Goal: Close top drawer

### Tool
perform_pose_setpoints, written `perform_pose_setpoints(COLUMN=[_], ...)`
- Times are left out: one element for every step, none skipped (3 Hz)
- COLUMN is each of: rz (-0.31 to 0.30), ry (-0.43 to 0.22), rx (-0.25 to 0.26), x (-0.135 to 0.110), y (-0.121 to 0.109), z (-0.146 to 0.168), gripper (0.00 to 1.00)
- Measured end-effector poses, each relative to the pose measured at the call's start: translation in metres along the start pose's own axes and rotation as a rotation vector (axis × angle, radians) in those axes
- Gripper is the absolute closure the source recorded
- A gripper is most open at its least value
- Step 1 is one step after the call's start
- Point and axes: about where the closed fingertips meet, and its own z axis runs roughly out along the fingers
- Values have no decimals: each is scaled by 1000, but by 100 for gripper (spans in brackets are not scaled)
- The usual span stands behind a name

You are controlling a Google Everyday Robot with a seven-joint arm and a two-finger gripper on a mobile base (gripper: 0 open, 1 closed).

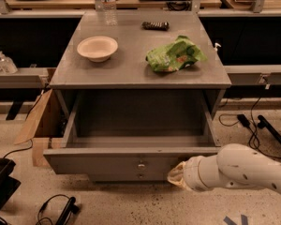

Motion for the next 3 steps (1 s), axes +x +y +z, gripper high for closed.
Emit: perform_pose_setpoints(rz=[-2, -3, -5], ry=[0, 0, 0], rx=[-1, -2, -4], x=[-1, -1, -2], y=[0, 1, 1], z=[0, 1, 1], gripper=[61, 38, 15])
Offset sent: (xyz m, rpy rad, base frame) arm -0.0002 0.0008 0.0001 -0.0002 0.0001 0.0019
